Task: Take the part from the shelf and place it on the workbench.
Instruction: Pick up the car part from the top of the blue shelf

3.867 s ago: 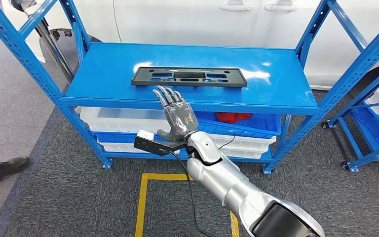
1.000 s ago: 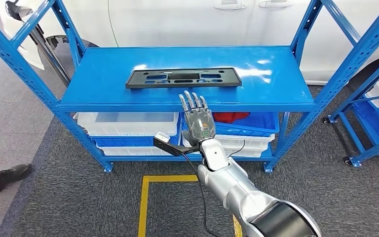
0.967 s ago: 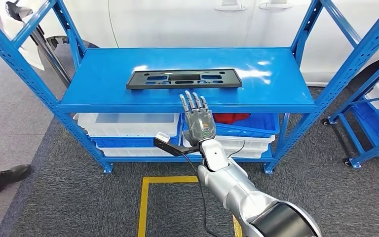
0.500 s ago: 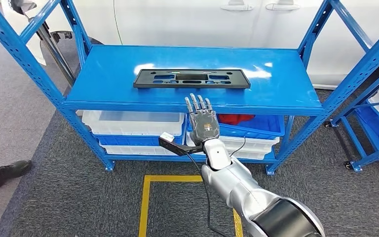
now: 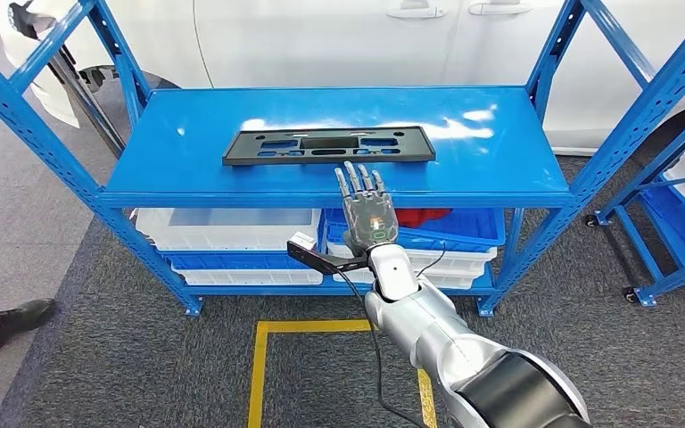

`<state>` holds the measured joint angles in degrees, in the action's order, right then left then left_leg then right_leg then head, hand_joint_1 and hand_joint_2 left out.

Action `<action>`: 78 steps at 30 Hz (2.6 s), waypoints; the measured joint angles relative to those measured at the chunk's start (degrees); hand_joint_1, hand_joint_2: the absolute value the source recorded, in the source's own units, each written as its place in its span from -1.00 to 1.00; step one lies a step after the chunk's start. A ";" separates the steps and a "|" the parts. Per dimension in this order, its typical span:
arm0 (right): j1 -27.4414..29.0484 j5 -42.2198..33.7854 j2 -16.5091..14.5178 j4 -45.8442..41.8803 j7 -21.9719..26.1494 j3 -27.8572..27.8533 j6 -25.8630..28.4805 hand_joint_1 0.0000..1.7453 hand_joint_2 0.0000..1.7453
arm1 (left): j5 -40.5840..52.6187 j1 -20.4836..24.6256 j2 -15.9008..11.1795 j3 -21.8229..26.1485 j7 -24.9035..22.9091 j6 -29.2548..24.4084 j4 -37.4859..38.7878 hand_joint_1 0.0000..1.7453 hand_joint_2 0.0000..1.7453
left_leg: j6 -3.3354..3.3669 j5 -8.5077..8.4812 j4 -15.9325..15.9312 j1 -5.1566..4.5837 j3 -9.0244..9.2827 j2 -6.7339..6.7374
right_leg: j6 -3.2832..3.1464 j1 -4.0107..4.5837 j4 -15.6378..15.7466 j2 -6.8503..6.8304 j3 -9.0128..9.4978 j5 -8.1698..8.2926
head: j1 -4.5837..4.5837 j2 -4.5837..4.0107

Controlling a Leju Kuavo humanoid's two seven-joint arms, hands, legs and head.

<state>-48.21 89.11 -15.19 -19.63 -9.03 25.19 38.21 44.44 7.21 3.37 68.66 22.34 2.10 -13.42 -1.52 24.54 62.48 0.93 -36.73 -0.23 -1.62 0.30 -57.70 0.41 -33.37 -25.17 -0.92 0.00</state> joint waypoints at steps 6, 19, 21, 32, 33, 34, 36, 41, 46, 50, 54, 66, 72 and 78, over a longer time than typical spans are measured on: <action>-0.39 0.00 -0.36 -0.02 0.55 -0.03 0.07 -1.00 1.00 | -0.04 0.22 0.05 -0.05 -0.07 -0.02 0.00 -1.00 -1.00 | 1.78 -0.48 -5.25 -0.16 2.76 -0.08 | 1.77 0.12 -1.14 -0.06 -0.09 -1.40 | 0.12 0.00; 0.14 -0.02 -0.40 0.34 0.42 -0.10 0.15 -1.00 1.00 | -0.08 0.21 0.07 -0.07 -0.14 0.01 0.00 -1.00 -1.00 | 0.71 2.40 -5.23 -0.26 5.29 -0.16 | 1.29 -0.32 -0.55 -0.03 -2.74 1.37 | 0.26 0.01; 0.16 -0.02 -0.47 0.21 0.32 -0.12 0.21 -1.00 1.00 | -0.08 0.26 0.01 -0.08 -0.13 0.02 0.00 -1.00 -1.00 | 0.05 3.19 -4.66 -0.13 5.47 -0.09 | 0.56 -0.48 -0.26 0.05 -2.04 0.97 | 0.18 0.01; 0.62 -0.07 -0.70 0.14 0.98 -0.19 0.82 -1.00 1.00 | 0.06 0.20 -0.04 -0.17 -0.40 -0.17 0.00 -1.00 -1.00 | 0.86 -2.48 -2.61 -0.50 0.30 -0.01 | 0.14 0.00 0.20 0.26 3.94 -3.58 | -0.02 0.00; 0.67 -0.10 -0.73 0.15 1.26 -0.22 0.99 -1.00 1.00 | 0.07 0.22 -0.05 -0.18 -0.45 -0.21 0.00 -1.00 -1.00 | 1.19 -2.11 -3.58 -0.71 0.83 -0.01 | 0.44 -0.01 0.26 0.29 3.98 -3.80 | 0.03 0.01; 0.75 -0.13 -0.81 0.14 1.53 -0.25 1.13 -1.00 1.00 | 0.07 0.24 -0.05 -0.20 -0.49 -0.27 0.00 -1.00 -1.00 | 1.44 -1.72 -4.11 -0.83 1.06 -0.02 | 0.75 -0.03 0.35 0.31 3.96 -3.93 | 0.06 0.01; 0.89 -0.16 -1.07 0.04 1.90 -0.32 1.25 -1.00 1.00 | 0.06 0.20 -0.02 -0.25 -0.52 -0.38 0.00 -1.00 -1.00 | 1.86 -1.16 -4.93 -0.52 1.71 -0.04 | 1.42 -0.01 0.22 0.21 4.03 -4.44 | 0.11 0.02; 1.50 -0.27 -1.45 -0.03 2.82 -0.49 1.48 -1.00 1.00 | -0.03 0.24 0.02 -0.41 -0.52 -0.54 0.00 -1.00 -1.00 | 2.70 0.05 -5.72 -0.19 3.63 -0.04 | 2.54 -0.54 -14.87 0.00 -5.02 -9.16 | 0.31 0.00; 2.30 -0.33 -1.66 -0.04 3.69 -0.50 1.53 -1.00 1.00 | -0.03 -0.06 0.10 -0.50 -0.42 -0.66 0.01 -1.00 -1.00 | 2.11 2.25 -5.31 -0.27 6.14 -0.31 | 2.13 -0.66 -5.24 -0.09 -4.87 1.44 | 0.27 0.00; 2.39 -0.32 -2.07 -0.18 4.17 -0.50 1.69 -1.00 1.00 | -0.05 0.10 0.13 -0.51 -0.31 -0.96 0.02 -1.00 -1.00 | 0.78 3.00 -5.32 -0.33 6.20 -0.27 | 1.11 -0.29 -0.57 0.11 -3.33 2.15 | 0.06 0.01; 2.25 -0.33 -2.58 -0.66 4.39 -0.51 1.83 -1.00 1.00 | -0.04 0.18 0.10 -0.54 -0.26 -0.98 0.02 -1.00 -1.00 | -0.30 6.68 1.05 -0.08 3.64 -0.10 | -0.02 -0.67 0.30 0.02 -2.11 1.79 | -0.11 0.00; 2.58 -0.60 -3.81 -0.68 5.56 -0.51 1.86 -1.00 1.00 | -0.64 -0.24 0.09 -0.54 -0.17 -0.98 0.02 -1.00 -1.00 | 0.91 0.33 -5.01 -0.09 3.34 -0.08 | 1.39 -0.20 -0.19 0.18 -1.18 0.47 | -0.06 0.00; 2.71 -1.12 -3.94 -0.67 5.60 -0.51 1.88 -1.00 1.00 | -0.66 -0.27 0.09 -0.53 -0.18 -0.79 0.02 -1.00 -1.00 | 2.20 0.15 -5.37 0.15 3.60 0.04 | 2.47 -0.55 -16.30 -0.03 -8.71 -7.15 | 0.10 0.00; 2.72 -1.30 -3.93 -0.79 5.59 -0.51 1.88 -1.00 1.00 | -0.51 -0.19 0.11 -0.55 -0.23 -0.68 0.04 -1.00 -1.00 | 1.35 0.95 -4.95 -0.06 4.11 -0.15 | 1.69 -0.46 -1.64 -0.06 -2.06 0.63 | 0.08 0.00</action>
<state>-45.50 87.81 -19.12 -20.42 -3.44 24.68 40.09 43.93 7.02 3.49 68.11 22.11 1.42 -13.38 -0.17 25.49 57.53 0.87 -32.62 -0.37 0.06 -0.15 -59.35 0.36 -35.44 -24.53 -0.84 0.00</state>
